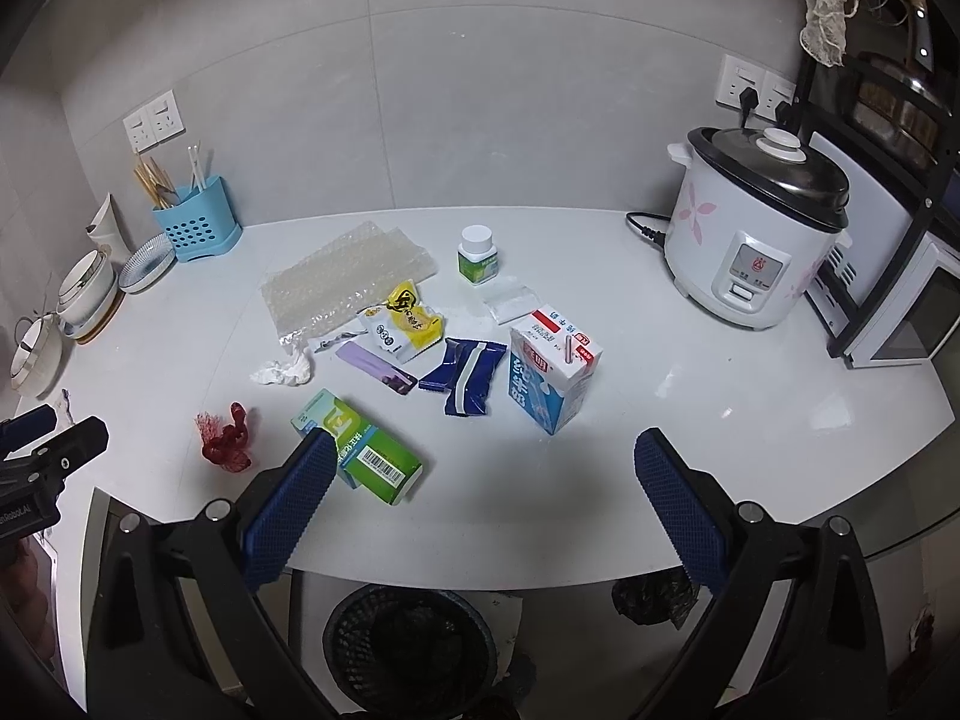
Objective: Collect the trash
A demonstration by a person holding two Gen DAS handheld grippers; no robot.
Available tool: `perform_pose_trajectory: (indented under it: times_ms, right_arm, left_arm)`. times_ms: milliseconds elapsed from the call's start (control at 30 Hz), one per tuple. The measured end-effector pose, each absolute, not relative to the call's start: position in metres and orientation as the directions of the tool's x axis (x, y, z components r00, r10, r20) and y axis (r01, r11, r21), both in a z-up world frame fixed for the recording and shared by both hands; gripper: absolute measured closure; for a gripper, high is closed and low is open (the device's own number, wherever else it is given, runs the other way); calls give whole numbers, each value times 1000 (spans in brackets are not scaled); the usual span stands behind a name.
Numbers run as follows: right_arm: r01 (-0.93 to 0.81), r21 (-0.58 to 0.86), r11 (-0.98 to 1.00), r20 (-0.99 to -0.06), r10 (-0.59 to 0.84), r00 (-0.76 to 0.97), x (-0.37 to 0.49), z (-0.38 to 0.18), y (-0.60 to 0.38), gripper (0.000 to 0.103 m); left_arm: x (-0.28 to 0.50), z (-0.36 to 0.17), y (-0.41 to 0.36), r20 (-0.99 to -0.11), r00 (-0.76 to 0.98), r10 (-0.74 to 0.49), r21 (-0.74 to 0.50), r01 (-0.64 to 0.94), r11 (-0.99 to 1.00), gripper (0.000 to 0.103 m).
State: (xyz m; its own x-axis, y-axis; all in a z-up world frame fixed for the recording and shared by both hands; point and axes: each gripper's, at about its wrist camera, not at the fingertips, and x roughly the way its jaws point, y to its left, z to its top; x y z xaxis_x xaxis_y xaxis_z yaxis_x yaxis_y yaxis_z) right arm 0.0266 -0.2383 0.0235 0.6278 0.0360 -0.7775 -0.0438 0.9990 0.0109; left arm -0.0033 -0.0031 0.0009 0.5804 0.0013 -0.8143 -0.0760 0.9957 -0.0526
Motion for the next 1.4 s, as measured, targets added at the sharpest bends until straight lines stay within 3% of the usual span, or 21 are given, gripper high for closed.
perform_pose_trajectory:
  times_ms: [1400]
  right_arm:
    - [-54, 20, 998, -766, 50, 641, 17, 26, -238, 8]
  left_arm:
    - [-12, 0, -5, -822, 570, 4, -53, -83, 995, 6]
